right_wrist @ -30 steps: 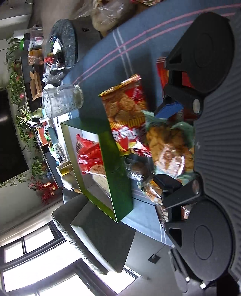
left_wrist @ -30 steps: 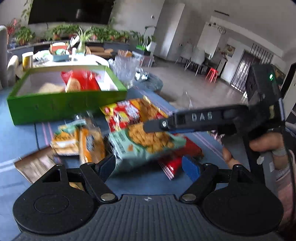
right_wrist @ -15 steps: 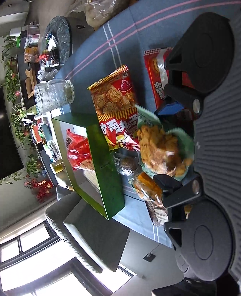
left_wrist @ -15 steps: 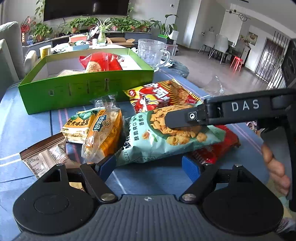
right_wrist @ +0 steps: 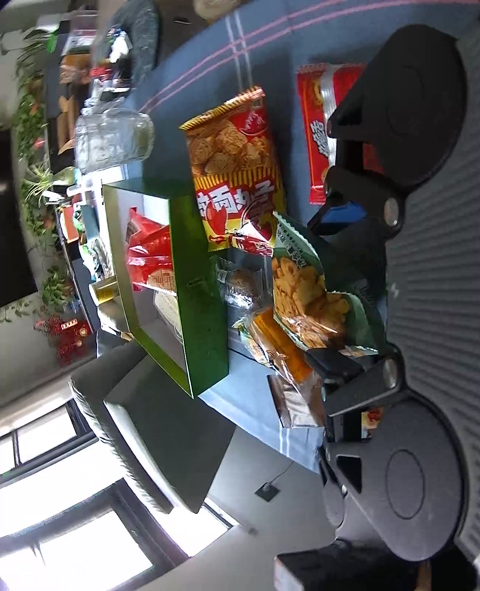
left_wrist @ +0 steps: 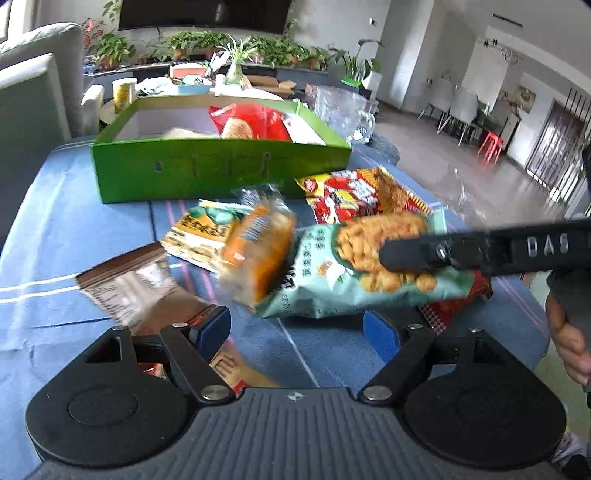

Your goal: Organize snacks

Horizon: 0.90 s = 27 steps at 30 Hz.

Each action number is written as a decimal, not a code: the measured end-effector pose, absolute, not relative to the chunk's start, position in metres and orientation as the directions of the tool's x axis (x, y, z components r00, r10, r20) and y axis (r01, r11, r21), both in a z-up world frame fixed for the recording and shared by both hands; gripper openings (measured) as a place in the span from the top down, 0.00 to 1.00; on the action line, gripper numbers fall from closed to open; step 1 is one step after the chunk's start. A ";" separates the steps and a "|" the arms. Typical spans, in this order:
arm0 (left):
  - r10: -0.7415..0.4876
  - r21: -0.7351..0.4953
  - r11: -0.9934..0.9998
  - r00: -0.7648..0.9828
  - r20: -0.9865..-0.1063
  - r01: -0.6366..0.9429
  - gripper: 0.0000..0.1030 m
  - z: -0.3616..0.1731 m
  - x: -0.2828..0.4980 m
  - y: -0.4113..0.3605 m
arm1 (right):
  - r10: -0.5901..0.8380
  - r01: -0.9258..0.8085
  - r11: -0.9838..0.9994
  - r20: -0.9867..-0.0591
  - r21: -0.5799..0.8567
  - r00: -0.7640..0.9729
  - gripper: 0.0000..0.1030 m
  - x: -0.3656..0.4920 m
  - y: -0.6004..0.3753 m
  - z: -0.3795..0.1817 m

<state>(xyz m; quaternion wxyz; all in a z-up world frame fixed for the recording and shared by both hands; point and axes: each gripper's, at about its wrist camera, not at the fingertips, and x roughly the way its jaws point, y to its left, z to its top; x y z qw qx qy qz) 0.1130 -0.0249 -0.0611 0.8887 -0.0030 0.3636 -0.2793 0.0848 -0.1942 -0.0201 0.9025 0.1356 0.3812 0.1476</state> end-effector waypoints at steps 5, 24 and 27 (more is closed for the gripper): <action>-0.493 -0.208 0.852 0.603 -0.627 0.481 0.25 -0.052 0.107 -0.012 | 0.515 -0.319 0.856 -0.624 0.407 0.588 0.26 0.066 -0.192 -0.015; -0.582 -0.305 0.791 0.498 -0.642 0.531 0.25 -0.064 0.139 -0.047 | 0.363 -0.206 0.931 -0.688 0.302 0.629 0.22 0.045 -0.214 -0.018; -0.607 -0.342 0.776 0.479 -0.634 0.531 0.23 -0.070 0.147 -0.047 | 0.395 -0.210 0.917 -0.696 0.339 0.600 0.22 0.042 -0.211 -0.024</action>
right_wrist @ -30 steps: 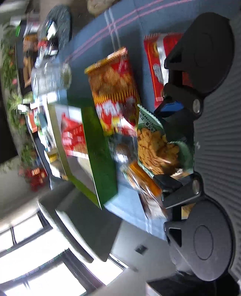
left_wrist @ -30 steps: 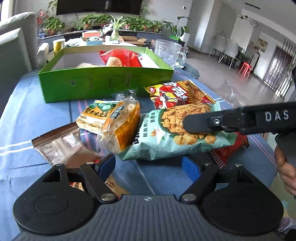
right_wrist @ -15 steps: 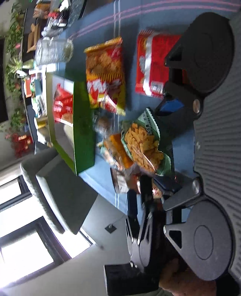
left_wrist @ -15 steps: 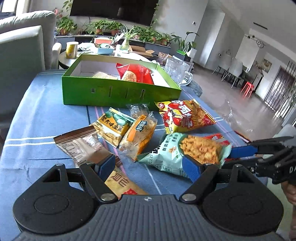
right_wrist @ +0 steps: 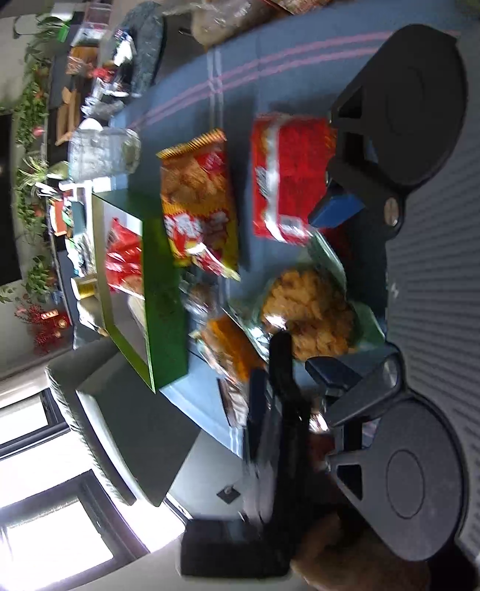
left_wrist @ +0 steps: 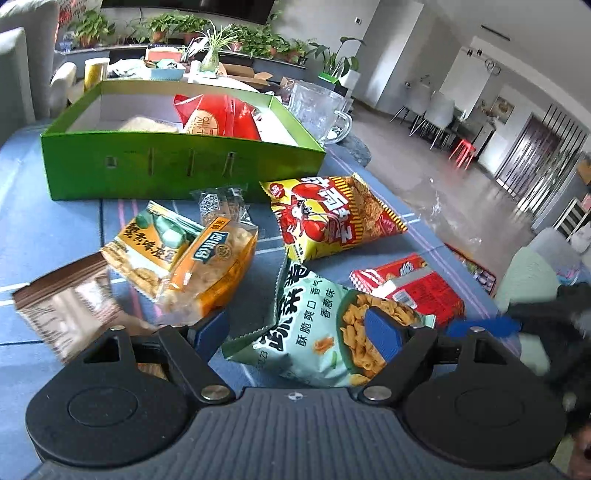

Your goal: Organize snacks

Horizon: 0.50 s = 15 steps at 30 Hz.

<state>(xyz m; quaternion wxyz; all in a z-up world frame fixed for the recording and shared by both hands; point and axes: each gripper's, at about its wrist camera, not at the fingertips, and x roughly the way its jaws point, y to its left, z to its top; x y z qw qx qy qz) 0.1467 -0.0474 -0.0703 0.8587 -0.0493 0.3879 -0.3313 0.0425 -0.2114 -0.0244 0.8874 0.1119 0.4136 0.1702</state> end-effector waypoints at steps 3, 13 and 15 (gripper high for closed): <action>-0.623 -0.384 0.768 0.460 -0.632 0.513 0.23 -0.074 0.147 -0.044 | 0.401 -0.183 0.912 -0.708 0.366 0.581 0.22 0.042 -0.209 -0.034; -0.663 -0.385 0.718 0.399 -0.634 0.580 0.32 -0.078 0.111 -0.039 | 0.395 -0.047 0.885 -0.693 0.464 0.602 0.22 0.053 -0.226 -0.048; -0.650 -0.359 0.727 0.417 -0.635 0.585 0.32 -0.073 0.108 -0.040 | 0.390 -0.046 0.888 -0.695 0.458 0.604 0.22 0.053 -0.224 -0.048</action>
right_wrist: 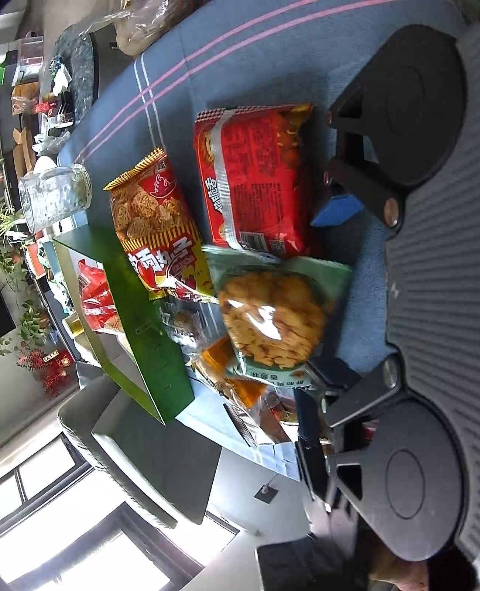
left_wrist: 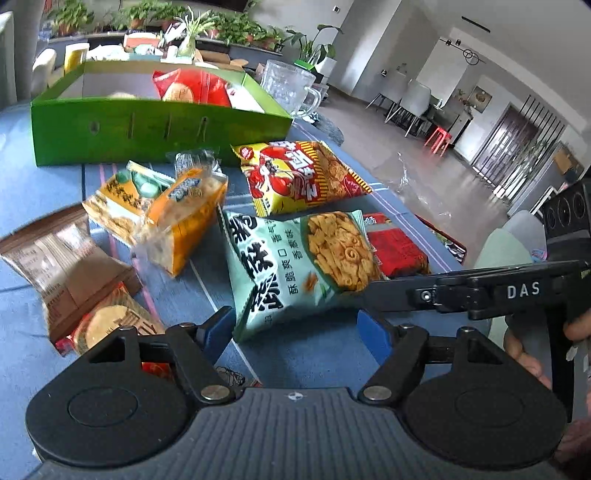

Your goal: Organize snacks

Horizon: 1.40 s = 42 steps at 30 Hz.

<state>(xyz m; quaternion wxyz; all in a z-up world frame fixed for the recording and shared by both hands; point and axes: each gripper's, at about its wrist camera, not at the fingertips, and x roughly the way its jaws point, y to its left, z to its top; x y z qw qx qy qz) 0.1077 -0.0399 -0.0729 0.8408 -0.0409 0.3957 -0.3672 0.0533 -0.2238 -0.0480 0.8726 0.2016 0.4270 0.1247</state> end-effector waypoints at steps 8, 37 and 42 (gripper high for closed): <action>-0.620 -0.284 0.751 0.490 -0.612 0.596 0.18 -0.060 0.116 -0.039 | 0.381 -0.047 0.890 -0.686 0.453 0.619 0.22 0.061 -0.221 -0.046; -0.598 -0.115 0.759 0.617 -0.511 0.641 0.46 -0.012 0.092 -0.041 | 0.412 -0.197 0.898 -0.594 0.394 0.691 0.25 0.071 -0.195 0.005; -0.542 -0.062 0.804 0.687 -0.484 0.591 0.45 0.013 0.119 -0.029 | 0.459 -0.272 0.878 -0.537 0.393 0.708 0.25 0.100 -0.184 0.029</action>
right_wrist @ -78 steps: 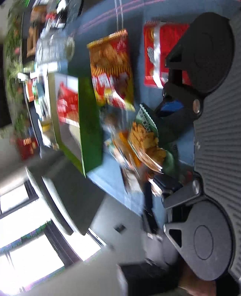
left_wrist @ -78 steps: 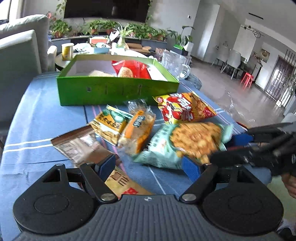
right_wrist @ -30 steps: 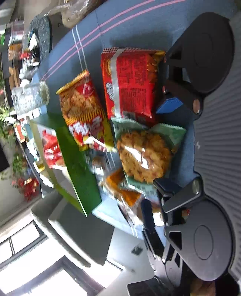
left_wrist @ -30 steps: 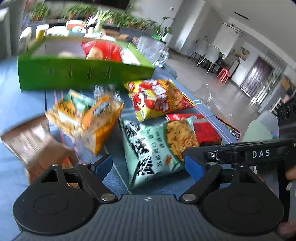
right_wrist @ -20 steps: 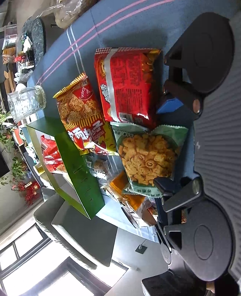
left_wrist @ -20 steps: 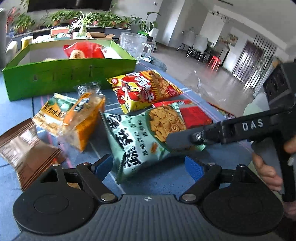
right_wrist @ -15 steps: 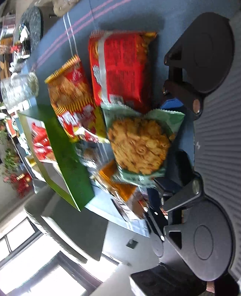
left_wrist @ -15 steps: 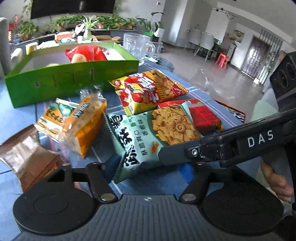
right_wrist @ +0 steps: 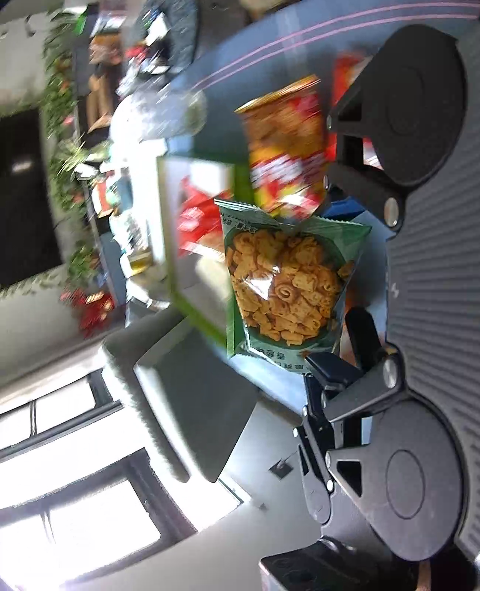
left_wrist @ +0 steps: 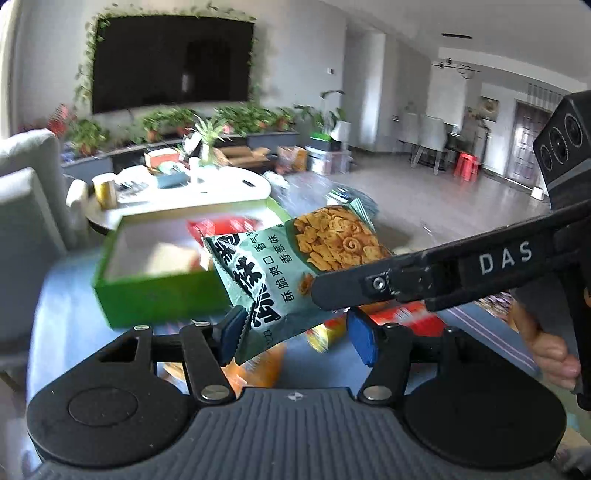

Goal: Organize snacks
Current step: 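Carry the green cracker bag into the green box and release it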

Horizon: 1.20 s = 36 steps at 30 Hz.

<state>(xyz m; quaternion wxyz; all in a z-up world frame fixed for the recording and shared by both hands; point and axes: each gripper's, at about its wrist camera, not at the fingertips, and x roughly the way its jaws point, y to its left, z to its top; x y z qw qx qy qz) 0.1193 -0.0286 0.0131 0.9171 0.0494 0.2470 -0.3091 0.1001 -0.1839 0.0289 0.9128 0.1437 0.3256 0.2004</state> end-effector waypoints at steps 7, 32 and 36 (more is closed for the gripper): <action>-0.484 -0.011 0.840 0.741 -0.466 0.542 0.44 0.044 0.178 -0.015 | 0.527 -0.316 0.835 -0.489 0.450 0.695 0.24 0.166 -0.172 0.041; -0.408 -0.038 0.882 0.722 -0.558 0.469 0.41 -0.010 0.316 0.000 | 0.467 -0.278 0.875 -0.538 0.396 0.702 0.24 0.284 -0.144 -0.005; -0.387 -0.052 0.899 0.734 -0.558 0.435 0.40 -0.011 0.311 0.009 | 0.435 -0.226 0.883 -0.537 0.411 0.722 0.25 0.278 -0.159 -0.004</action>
